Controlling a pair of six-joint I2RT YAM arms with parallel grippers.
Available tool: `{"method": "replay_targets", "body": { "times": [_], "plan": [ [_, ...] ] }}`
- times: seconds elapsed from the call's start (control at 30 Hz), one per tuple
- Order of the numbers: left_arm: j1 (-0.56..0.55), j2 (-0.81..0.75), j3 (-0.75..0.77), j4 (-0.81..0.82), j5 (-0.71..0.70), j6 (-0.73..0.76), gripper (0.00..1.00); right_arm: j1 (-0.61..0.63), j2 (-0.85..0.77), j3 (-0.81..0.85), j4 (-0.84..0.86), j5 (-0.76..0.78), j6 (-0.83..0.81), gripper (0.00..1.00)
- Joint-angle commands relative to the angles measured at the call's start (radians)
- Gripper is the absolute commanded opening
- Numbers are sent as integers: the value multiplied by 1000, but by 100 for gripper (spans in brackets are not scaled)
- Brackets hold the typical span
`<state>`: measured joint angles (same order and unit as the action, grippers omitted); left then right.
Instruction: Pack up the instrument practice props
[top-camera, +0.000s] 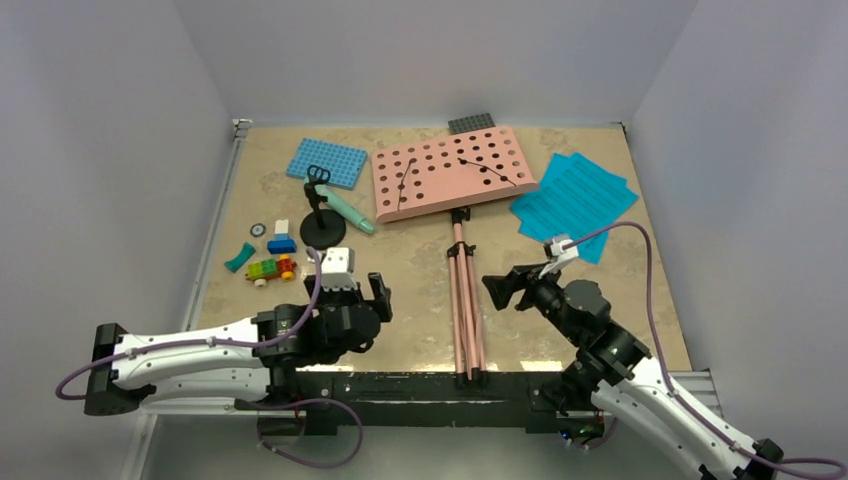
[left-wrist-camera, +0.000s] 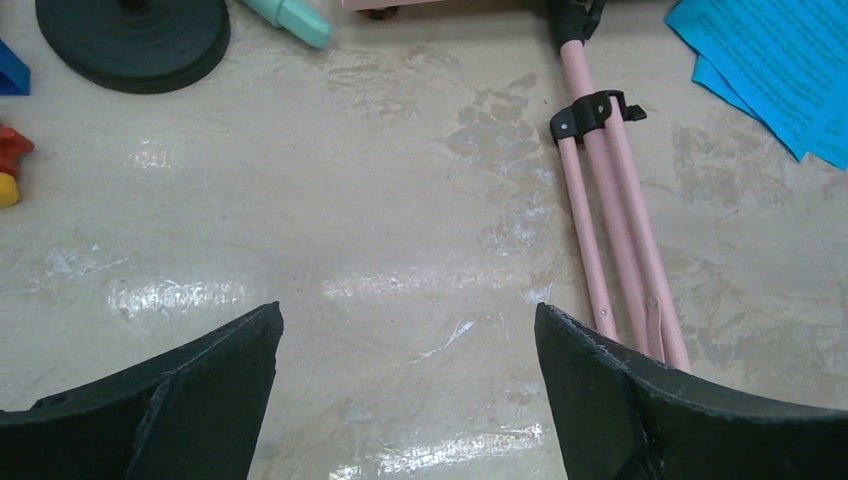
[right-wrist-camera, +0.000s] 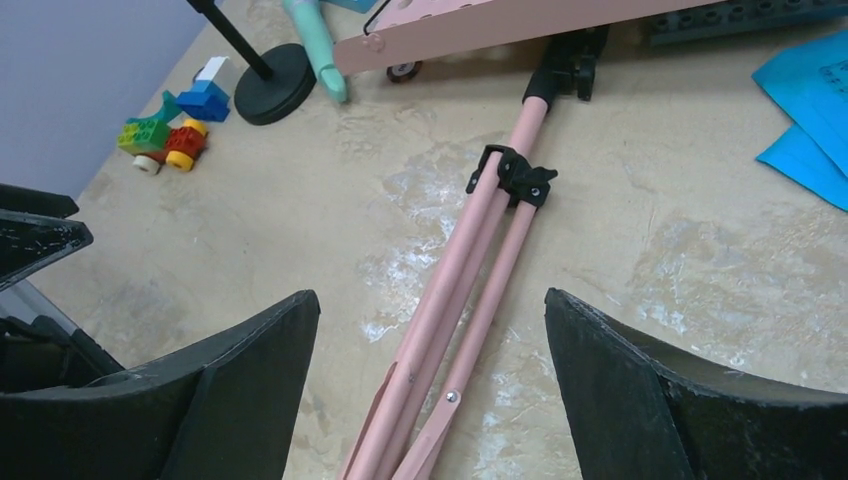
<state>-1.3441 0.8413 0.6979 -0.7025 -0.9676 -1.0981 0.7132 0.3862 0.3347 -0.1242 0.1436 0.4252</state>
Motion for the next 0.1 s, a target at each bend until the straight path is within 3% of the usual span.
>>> {"method": "replay_targets", "body": {
  "times": [0.0, 0.07],
  "plan": [
    [0, -23, 36, -86, -15, -70, 100, 3, 20, 79, -19, 23, 29, 89],
    [0, -41, 36, -92, -18, -79, 100, 3, 35, 121, -56, 25, 72, 90]
  ]
}}
